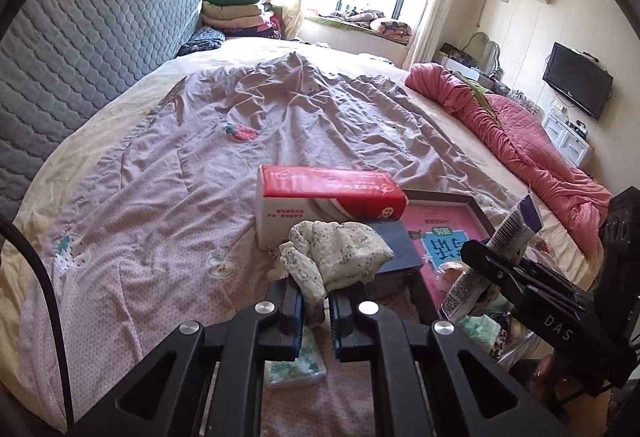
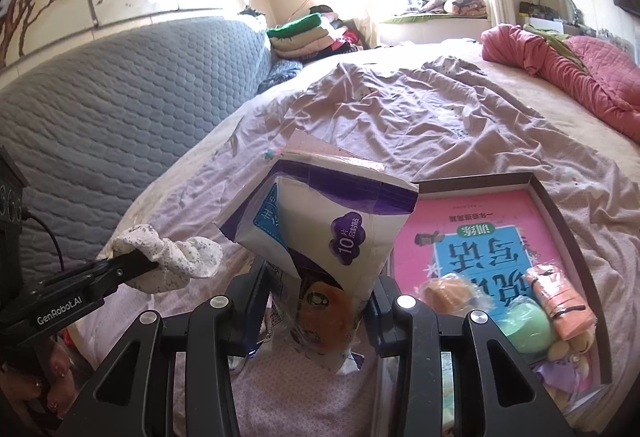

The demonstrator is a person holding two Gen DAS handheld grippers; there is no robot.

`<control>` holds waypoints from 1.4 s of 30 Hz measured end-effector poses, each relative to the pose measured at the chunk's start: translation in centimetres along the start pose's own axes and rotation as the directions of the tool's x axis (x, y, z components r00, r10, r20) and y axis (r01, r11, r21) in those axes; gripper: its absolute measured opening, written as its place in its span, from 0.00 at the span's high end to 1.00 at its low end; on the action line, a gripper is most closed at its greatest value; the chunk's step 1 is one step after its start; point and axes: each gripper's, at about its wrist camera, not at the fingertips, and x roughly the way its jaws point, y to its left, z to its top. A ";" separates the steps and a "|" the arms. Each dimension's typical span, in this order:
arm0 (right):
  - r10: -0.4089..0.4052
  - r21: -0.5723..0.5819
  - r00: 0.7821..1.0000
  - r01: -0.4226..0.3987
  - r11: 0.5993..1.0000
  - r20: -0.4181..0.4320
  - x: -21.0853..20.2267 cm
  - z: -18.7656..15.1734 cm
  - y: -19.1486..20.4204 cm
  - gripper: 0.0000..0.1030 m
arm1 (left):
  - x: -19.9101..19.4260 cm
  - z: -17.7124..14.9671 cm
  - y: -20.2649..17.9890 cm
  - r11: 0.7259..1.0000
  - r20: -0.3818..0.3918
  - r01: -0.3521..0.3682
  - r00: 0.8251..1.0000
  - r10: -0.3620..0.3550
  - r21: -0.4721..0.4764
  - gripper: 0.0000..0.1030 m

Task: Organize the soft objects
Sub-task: 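Carry the scrunchie in the left tool while the right tool carries the pad packet over the tray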

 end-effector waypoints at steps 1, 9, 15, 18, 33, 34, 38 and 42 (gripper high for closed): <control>0.000 0.009 1.000 0.000 1.000 0.007 -0.3 0.2 -0.4 0.59 | -0.2 0.1 -0.3 1.000 0.002 0.006 1.000 -0.006 0.002 0.90; -0.017 0.048 0.999 0.015 0.999 0.052 -2.7 1.1 -2.6 0.59 | -1.1 0.7 -3.3 0.999 0.009 0.045 0.999 -0.046 0.028 0.90; -0.046 0.073 0.995 0.040 0.997 0.083 -4.4 1.8 -4.6 0.59 | -1.3 0.9 -6.0 0.995 0.007 0.068 0.998 -0.069 0.073 0.90; -0.069 0.079 0.993 0.062 0.995 0.099 -5.3 2.0 -5.5 0.59 | -1.2 0.8 -7.5 0.992 0.001 0.085 0.996 -0.085 0.097 0.90; -0.166 0.143 0.981 0.151 0.978 0.099 -7.7 2.1 -11.2 0.59 | 2.1 -0.5 -14.0 0.968 -0.092 0.167 0.984 -0.153 0.186 0.90; -0.171 0.145 0.981 0.156 0.977 0.096 -7.8 2.1 -11.5 0.59 | 2.4 -0.5 -14.2 0.968 -0.098 0.168 0.983 -0.152 0.187 0.90; -0.204 0.150 0.975 0.190 0.970 0.088 -8.2 2.0 -12.6 0.59 | 3.4 -0.9 -15.3 0.964 -0.123 0.182 0.979 -0.160 0.192 0.90; -0.221 0.162 0.974 0.209 0.964 0.057 -8.1 1.9 -13.8 0.59 | 4.3 -1.2 -16.3 0.960 -0.149 0.194 0.975 -0.165 0.201 0.90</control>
